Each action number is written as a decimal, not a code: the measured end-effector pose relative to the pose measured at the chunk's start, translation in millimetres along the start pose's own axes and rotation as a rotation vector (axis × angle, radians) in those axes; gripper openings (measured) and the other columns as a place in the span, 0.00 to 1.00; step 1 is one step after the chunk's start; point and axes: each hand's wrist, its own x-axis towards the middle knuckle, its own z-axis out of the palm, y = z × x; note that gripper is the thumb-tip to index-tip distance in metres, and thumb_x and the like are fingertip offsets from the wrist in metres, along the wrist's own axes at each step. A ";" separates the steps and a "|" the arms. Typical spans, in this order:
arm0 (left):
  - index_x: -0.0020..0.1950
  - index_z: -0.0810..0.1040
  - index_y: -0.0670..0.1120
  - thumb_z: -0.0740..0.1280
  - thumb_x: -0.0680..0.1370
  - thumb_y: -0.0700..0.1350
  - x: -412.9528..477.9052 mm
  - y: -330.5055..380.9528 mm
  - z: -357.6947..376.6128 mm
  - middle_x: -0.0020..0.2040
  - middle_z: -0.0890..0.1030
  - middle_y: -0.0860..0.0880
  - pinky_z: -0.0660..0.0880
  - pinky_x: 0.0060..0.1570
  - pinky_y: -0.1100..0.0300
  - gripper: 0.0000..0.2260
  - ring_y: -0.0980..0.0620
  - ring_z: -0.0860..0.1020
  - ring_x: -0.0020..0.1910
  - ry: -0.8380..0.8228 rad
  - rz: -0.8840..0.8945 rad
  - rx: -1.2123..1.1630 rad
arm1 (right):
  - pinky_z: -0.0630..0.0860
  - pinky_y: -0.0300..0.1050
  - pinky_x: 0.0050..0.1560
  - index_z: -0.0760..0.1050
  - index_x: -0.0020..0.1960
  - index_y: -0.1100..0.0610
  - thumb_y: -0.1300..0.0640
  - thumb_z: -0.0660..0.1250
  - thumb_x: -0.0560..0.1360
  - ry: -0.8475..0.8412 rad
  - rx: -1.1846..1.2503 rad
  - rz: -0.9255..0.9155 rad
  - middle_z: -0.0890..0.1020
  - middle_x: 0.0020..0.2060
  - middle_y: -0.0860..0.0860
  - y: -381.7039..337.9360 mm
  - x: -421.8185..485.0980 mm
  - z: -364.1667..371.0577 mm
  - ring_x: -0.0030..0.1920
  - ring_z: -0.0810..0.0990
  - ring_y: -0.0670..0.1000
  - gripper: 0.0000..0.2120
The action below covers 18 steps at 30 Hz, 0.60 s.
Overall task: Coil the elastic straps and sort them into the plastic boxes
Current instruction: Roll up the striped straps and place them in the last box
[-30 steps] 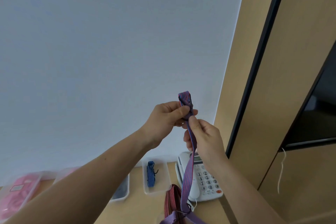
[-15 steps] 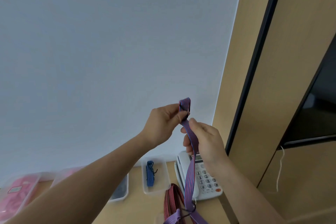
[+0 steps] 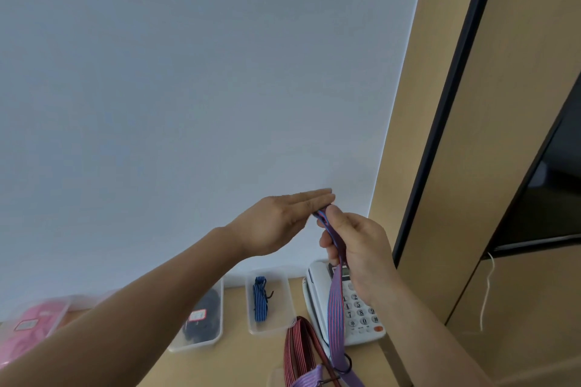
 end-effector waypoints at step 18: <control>0.56 0.78 0.39 0.59 0.84 0.45 23.0 27.7 -0.2 0.54 0.85 0.39 0.79 0.51 0.47 0.11 0.42 0.84 0.50 0.111 -0.742 -1.310 | 0.67 0.39 0.23 0.79 0.35 0.58 0.39 0.68 0.69 0.085 -0.088 -0.076 0.78 0.24 0.54 15.8 0.3 8.3 0.21 0.70 0.49 0.22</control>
